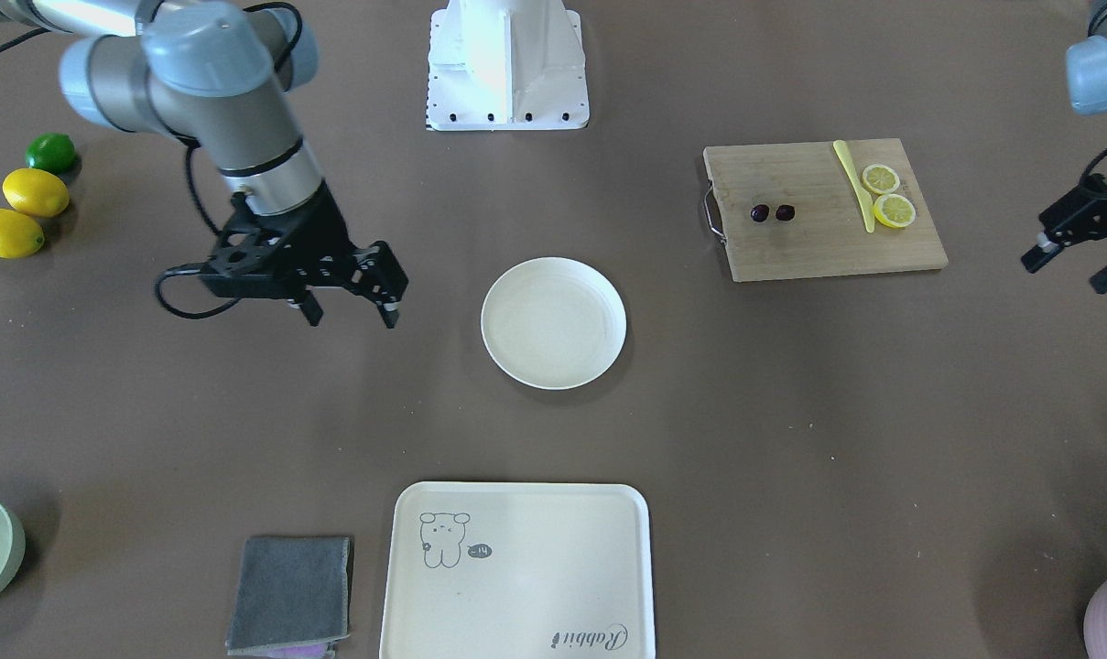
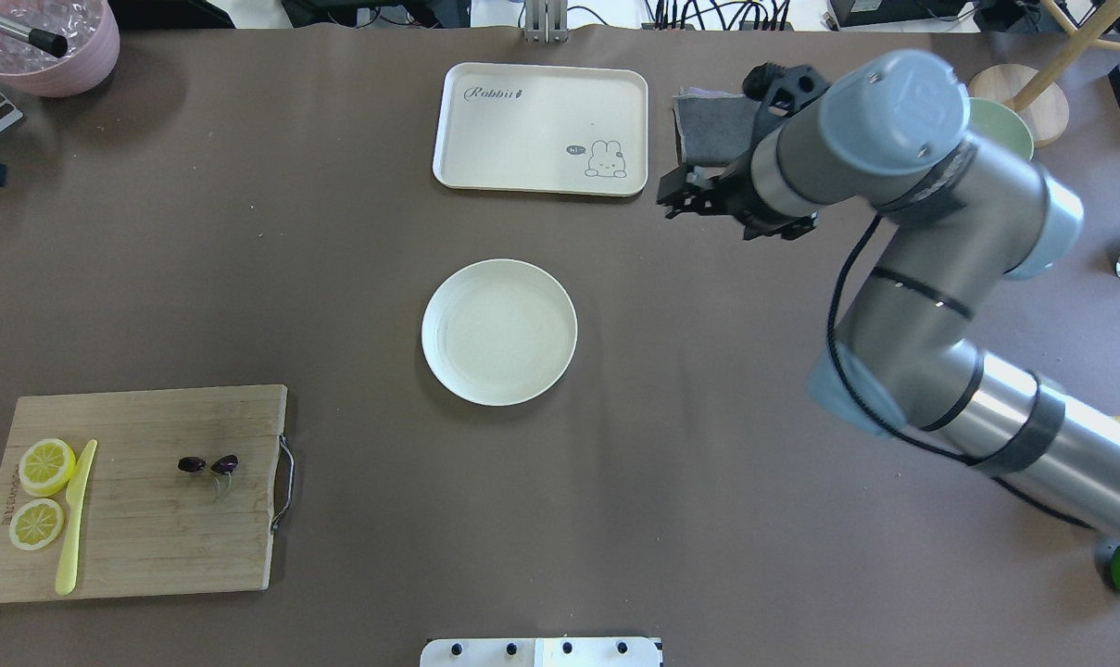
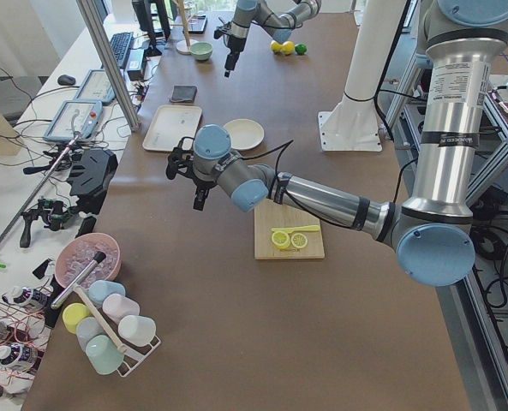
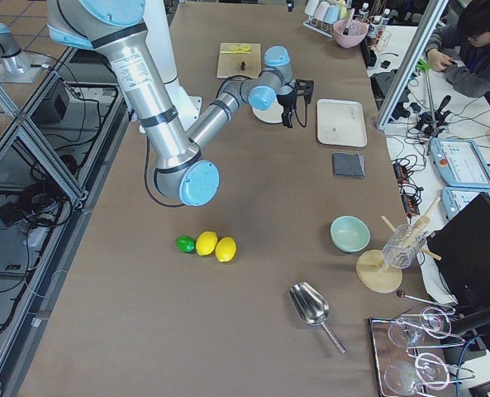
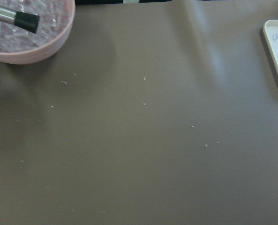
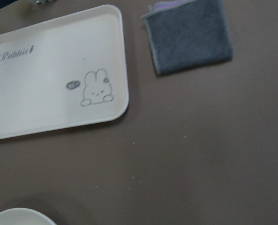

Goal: Place red cherry on plate
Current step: 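Withdraw the right arm while the left gripper reaches to the cherries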

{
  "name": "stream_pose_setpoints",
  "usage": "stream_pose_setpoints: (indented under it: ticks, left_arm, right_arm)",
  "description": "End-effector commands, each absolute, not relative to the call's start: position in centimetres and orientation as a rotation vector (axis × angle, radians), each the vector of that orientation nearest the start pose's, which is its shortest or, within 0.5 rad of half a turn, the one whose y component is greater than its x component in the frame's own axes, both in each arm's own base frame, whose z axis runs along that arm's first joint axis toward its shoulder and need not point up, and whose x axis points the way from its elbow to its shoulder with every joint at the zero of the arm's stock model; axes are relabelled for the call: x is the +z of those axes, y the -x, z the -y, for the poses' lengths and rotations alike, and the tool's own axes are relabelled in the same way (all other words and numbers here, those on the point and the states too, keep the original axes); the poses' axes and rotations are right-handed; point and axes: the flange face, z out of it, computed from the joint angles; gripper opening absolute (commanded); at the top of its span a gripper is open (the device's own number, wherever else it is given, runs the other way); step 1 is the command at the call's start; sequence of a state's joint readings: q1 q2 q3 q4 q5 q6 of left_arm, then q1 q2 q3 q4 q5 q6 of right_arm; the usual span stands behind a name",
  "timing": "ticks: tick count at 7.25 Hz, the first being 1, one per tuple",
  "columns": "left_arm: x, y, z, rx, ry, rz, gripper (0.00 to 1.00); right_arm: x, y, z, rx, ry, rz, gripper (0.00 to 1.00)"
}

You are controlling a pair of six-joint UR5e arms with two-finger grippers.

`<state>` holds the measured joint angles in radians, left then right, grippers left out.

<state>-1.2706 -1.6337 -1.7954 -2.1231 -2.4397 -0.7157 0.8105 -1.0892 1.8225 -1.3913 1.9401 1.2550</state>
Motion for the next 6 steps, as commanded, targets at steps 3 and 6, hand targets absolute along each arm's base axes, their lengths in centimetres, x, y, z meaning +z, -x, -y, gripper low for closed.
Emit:
stream_pose_setpoints:
  ticks: [3, 6]
  left_arm:
    - [40.8, -24.2, 40.2, -0.014, -0.179, -1.060, 0.98]
    - [43.5, -30.6, 34.6, 0.074, -0.181, -0.956, 0.91]
  right_arm:
    - [37.4, 13.0, 55.3, 0.123, -0.207, 0.896, 1.00]
    - [42.6, 7.0, 54.1, 0.051, -0.228, 0.867, 1.00]
